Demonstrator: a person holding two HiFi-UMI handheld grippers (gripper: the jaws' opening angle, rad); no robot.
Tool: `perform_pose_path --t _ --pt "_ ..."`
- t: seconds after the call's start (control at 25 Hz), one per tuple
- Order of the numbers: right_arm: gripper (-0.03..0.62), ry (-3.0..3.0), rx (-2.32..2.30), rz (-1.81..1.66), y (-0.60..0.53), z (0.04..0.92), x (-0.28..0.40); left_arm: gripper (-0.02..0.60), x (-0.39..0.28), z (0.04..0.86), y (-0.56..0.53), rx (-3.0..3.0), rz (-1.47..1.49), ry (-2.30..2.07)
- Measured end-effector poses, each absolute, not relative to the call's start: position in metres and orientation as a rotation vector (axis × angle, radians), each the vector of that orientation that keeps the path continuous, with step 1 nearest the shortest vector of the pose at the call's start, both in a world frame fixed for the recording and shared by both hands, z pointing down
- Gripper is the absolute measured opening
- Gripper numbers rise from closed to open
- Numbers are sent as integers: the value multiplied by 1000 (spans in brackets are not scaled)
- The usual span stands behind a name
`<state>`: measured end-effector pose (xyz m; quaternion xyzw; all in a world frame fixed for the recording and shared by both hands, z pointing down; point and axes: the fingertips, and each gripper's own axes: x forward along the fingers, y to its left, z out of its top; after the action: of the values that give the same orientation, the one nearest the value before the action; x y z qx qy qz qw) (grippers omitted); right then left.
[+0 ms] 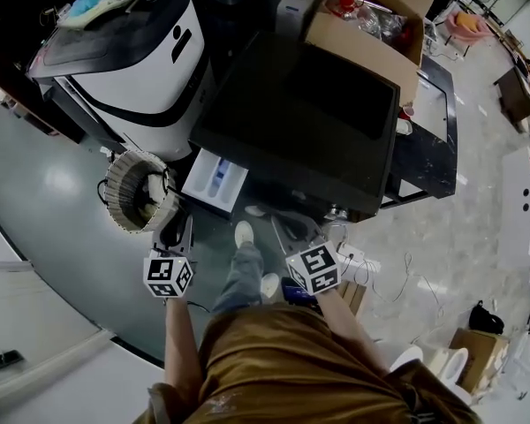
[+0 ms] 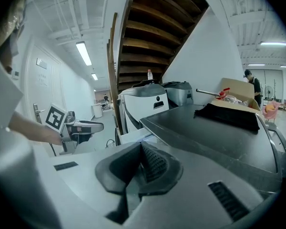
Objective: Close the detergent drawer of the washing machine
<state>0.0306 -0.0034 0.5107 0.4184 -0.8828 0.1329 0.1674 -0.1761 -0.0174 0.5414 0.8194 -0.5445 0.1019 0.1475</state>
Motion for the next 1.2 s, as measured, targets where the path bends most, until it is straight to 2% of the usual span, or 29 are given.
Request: perform_pose_path --t 0.88,1.2 --pt "12 -2439 1134 442 -15 539 36 118 -161 606 -30 2341 429 -1446" --pt "12 -2431 1114 456 -23 546 28 141 -162 611 -37 2382 442 -1402"
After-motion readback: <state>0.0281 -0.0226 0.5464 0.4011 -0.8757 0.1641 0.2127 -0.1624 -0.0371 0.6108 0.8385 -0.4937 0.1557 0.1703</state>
